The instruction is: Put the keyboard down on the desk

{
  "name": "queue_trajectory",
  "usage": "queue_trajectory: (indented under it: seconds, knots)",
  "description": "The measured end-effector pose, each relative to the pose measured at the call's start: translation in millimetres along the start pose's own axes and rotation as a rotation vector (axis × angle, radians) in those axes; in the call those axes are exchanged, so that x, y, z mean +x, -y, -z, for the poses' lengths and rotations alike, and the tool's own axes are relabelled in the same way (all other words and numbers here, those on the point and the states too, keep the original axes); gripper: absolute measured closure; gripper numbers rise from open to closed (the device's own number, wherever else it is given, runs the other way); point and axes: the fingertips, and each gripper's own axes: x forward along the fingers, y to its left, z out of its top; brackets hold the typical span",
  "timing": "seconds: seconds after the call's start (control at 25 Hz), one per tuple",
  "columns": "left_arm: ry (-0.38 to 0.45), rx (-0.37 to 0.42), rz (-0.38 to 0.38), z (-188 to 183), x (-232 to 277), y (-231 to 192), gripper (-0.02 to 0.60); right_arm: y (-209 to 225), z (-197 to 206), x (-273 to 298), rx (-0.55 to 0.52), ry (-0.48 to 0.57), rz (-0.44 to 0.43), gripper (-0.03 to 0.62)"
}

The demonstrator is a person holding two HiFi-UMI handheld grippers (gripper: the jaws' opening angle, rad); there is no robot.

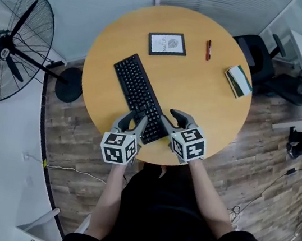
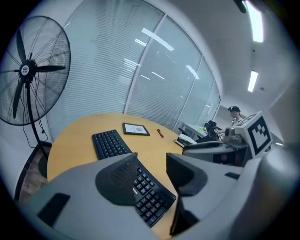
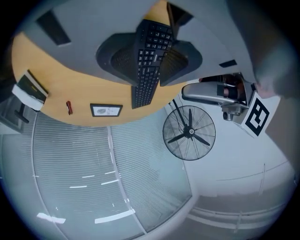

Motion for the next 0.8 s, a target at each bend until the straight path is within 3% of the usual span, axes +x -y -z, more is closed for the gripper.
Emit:
queue_trajectory:
  seconds: [0.2,0.4,0.8]
  knots:
    - [0.118,0.068,-0.067,-44,-24,19,0.427,-12,-46,-25,-0.101,0.098,-0.058,0.478]
    - [0.213,0.039,-0.121,-72,-52,49,0.492,-30,-85,-60,-0.183,0.161,-0.126,0.488]
    - [0.366,0.08,-0.186,-106,-106,113,0.557,-49,-125,-142,-0.219,0.328,-0.229,0.506]
